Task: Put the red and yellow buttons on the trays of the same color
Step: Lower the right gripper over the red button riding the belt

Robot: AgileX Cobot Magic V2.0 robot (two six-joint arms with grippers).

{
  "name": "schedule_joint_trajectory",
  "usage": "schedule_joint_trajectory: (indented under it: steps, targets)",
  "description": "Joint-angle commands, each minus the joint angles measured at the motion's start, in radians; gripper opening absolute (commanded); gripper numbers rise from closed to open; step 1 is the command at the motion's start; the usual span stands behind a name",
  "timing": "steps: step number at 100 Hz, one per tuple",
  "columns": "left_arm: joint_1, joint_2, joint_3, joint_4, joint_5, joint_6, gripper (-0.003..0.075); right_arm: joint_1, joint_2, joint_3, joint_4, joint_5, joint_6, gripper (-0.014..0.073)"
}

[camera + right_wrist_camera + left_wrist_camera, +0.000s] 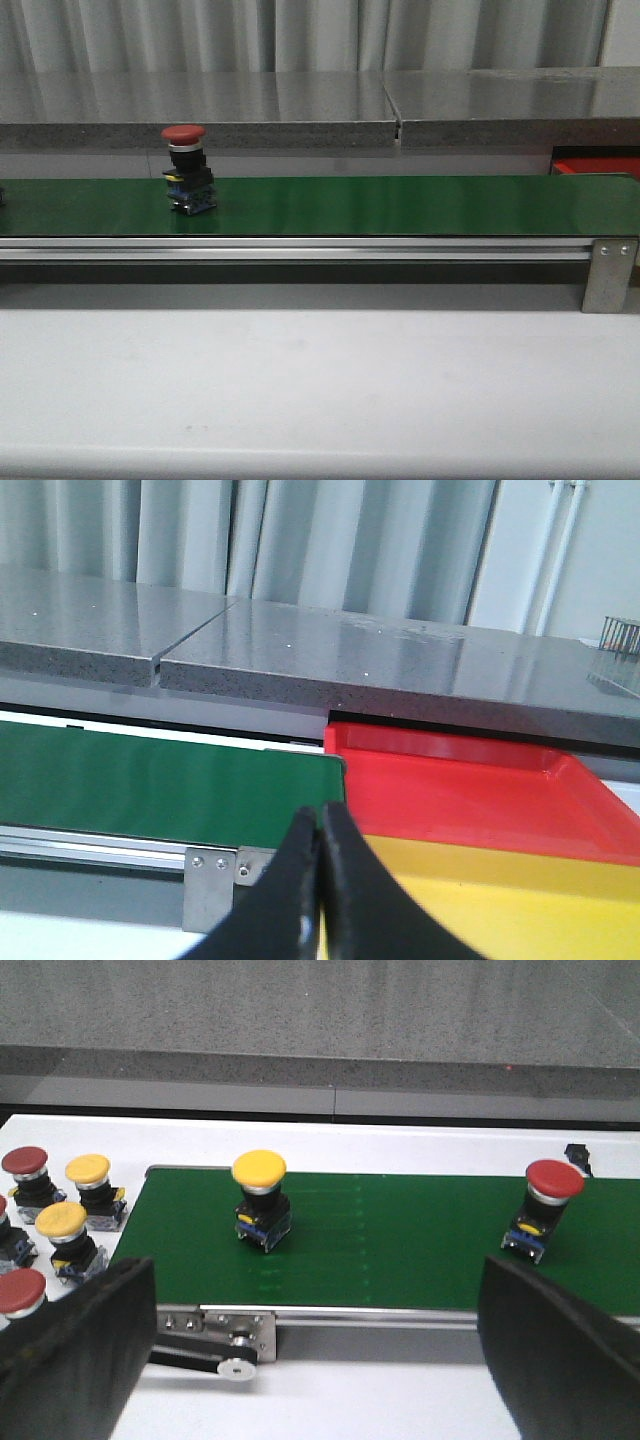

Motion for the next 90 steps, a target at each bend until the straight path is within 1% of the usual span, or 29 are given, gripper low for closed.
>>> schedule_joint_trajectory:
  steps: [1, 6, 13, 17, 19, 21, 22, 23, 24, 27, 29, 30, 33, 42, 49, 64, 73, 90]
  targets:
    - [-0.007, -0.078, 0.049, -0.011, -0.102, -0.003, 0.0616, -0.006, -0.014, -0.022, -0.009, -0.083, -0.003, -0.0068]
    - [-0.007, -0.120, 0.082, -0.011, -0.102, -0.003, 0.0594, -0.006, -0.014, -0.022, -0.009, -0.083, -0.003, -0.0068]
    - [-0.007, -0.169, 0.110, -0.017, -0.121, -0.011, 0.0506, -0.006, -0.014, -0.022, -0.009, -0.083, -0.003, -0.0068]
    - [-0.007, -0.190, 0.115, -0.017, -0.131, -0.011, 0.0421, -0.006, -0.014, -0.022, -0.009, -0.087, -0.003, -0.0068]
    - [-0.007, -0.200, 0.116, -0.017, -0.134, -0.011, 0.0351, -0.006, -0.014, -0.022, -0.009, -0.092, -0.003, -0.0068]
    - [-0.007, -0.204, 0.116, -0.017, -0.136, -0.011, 0.0314, -0.006, -0.014, -0.022, -0.009, -0.097, -0.003, -0.0068]
    - [-0.007, -0.207, 0.116, -0.017, -0.136, -0.011, 0.0256, -0.006, -0.014, -0.022, -0.009, -0.099, -0.003, -0.0068]
    - [-0.007, -0.207, 0.116, -0.017, -0.136, -0.011, 0.0256, -0.006, -0.014, -0.022, -0.009, -0.101, -0.003, -0.0068]
    - [-0.007, -0.210, 0.116, -0.016, -0.139, -0.011, 0.0236, -0.006, -0.014, -0.022, -0.009, -0.106, -0.003, -0.0068]
    - [-0.007, -0.212, 0.116, -0.016, -0.144, -0.011, 0.0135, -0.006, -0.014, -0.022, -0.009, -0.115, -0.003, -0.0068]
    - [-0.007, -0.212, 0.116, -0.016, -0.146, -0.011, 0.0094, -0.006, -0.014, -0.022, -0.009, -0.123, -0.003, -0.0068]
    - [-0.007, -0.212, 0.116, -0.016, -0.145, -0.011, 0.0055, -0.006, -0.014, -0.022, -0.009, -0.126, -0.003, -0.0068]
    - [-0.007, -0.212, 0.116, -0.016, -0.148, -0.011, -0.0020, -0.006, -0.014, -0.025, -0.009, -0.130, -0.003, -0.0068]
    - [-0.007, -0.212, 0.116, -0.014, -0.150, -0.011, -0.0020, -0.006, -0.012, -0.056, -0.002, -0.109, -0.003, -0.0068]
    - [-0.007, -0.212, 0.116, -0.014, -0.148, -0.011, -0.0020, -0.006, -0.010, -0.102, 0.011, -0.058, -0.003, -0.0068]
    - [-0.007, -0.212, 0.116, -0.014, -0.148, -0.011, -0.0020, -0.006, 0.052, -0.251, 0.002, 0.111, -0.014, -0.0068]
    - [-0.007, -0.212, 0.116, -0.014, -0.148, -0.011, -0.0020, -0.006, 0.148, -0.357, -0.024, 0.209, -0.014, -0.0068]
    - [-0.007, -0.212, 0.116, -0.014, -0.148, -0.011, -0.0020, -0.006, 0.406, -0.576, -0.011, 0.436, -0.014, -0.0068]
